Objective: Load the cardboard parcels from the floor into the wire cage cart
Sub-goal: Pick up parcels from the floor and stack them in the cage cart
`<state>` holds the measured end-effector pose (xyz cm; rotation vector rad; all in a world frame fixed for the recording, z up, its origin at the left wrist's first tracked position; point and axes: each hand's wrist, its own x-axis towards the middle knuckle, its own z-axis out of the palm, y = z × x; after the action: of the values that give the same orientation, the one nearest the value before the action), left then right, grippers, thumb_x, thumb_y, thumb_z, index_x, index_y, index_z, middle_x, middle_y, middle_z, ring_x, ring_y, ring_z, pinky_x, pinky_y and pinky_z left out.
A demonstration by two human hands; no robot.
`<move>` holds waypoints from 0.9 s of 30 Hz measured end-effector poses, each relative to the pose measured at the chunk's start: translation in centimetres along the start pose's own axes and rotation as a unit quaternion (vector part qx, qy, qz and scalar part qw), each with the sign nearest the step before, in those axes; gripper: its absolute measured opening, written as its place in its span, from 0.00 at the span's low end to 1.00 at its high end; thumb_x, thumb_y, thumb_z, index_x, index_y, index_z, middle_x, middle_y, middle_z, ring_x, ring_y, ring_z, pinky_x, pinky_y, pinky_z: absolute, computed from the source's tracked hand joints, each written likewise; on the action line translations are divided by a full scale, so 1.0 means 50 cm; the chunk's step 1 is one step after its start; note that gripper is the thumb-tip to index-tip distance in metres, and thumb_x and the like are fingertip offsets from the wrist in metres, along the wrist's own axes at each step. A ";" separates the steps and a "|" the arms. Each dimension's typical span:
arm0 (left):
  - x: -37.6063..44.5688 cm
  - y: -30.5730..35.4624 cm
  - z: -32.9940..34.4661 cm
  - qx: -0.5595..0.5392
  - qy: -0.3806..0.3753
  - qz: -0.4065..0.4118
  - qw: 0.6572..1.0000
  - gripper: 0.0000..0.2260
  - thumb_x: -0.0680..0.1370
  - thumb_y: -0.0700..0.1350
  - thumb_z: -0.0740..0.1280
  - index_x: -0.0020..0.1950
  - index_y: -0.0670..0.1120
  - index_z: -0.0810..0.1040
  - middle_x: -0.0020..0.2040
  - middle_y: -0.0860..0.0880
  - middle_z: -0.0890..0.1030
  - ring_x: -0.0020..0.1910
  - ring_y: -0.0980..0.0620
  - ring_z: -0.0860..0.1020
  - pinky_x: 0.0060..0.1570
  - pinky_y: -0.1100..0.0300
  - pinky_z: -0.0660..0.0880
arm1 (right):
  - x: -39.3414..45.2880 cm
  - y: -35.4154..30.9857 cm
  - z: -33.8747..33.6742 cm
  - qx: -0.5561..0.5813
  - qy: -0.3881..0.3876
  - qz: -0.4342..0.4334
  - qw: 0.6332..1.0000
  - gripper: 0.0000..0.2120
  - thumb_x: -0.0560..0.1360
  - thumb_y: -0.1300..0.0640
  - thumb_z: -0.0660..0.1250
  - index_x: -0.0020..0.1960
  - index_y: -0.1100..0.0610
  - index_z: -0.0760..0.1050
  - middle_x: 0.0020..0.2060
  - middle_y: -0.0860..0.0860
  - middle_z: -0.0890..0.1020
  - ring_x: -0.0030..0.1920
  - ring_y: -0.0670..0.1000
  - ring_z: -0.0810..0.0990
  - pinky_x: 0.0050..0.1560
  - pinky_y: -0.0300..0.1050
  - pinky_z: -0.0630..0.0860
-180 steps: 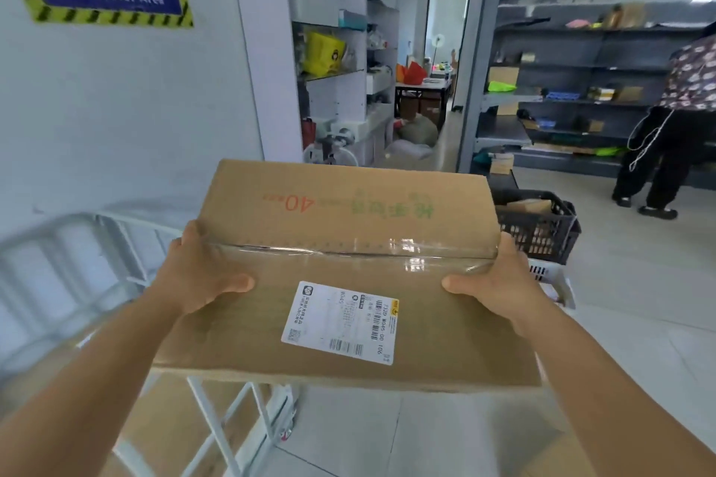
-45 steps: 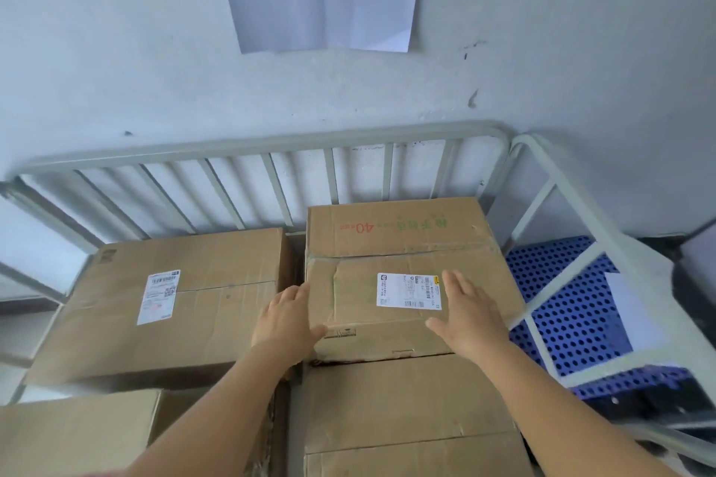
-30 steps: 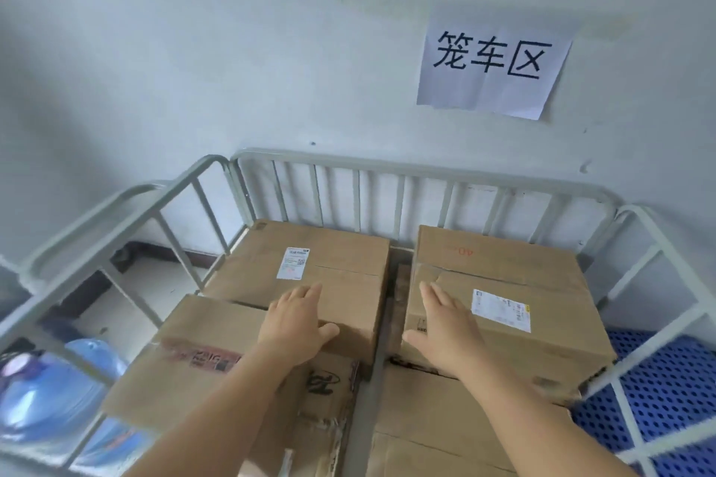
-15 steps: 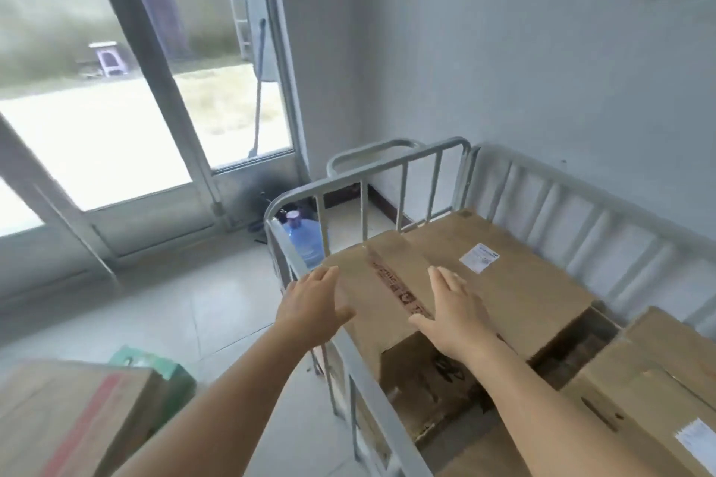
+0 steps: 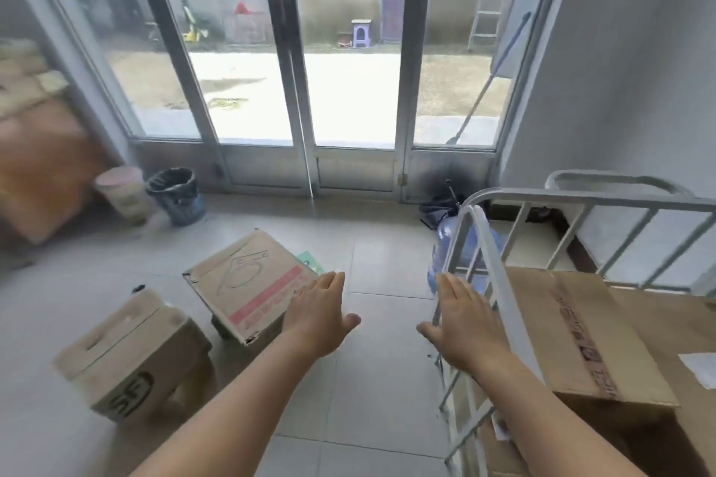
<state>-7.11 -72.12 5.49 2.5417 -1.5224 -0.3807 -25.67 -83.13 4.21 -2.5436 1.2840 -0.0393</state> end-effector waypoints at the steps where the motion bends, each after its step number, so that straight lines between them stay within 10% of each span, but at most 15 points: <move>1: -0.010 -0.032 -0.003 -0.004 0.002 -0.021 1.000 0.28 0.77 0.55 0.65 0.74 0.48 0.62 0.73 0.50 0.66 0.71 0.47 0.66 0.67 0.51 0.65 | 0.012 -0.028 0.011 -0.008 -0.011 -0.015 1.000 0.40 0.79 0.41 0.61 0.80 0.56 0.44 0.79 0.51 0.49 0.79 0.53 0.47 0.77 0.50 0.49; 27: 0.083 -0.750 -0.051 -0.007 -0.031 -0.229 0.973 0.30 0.79 0.56 0.63 0.77 0.47 0.57 0.75 0.49 0.63 0.74 0.48 0.61 0.71 0.52 0.57 | 0.363 -0.562 0.295 -0.021 -0.130 -0.059 0.990 0.39 0.78 0.42 0.62 0.80 0.55 0.46 0.79 0.51 0.51 0.79 0.52 0.50 0.76 0.50 0.51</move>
<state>27.11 -58.08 -2.37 2.8784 -0.9270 -0.5266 9.56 -78.14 -4.26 -2.5527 1.0460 0.2884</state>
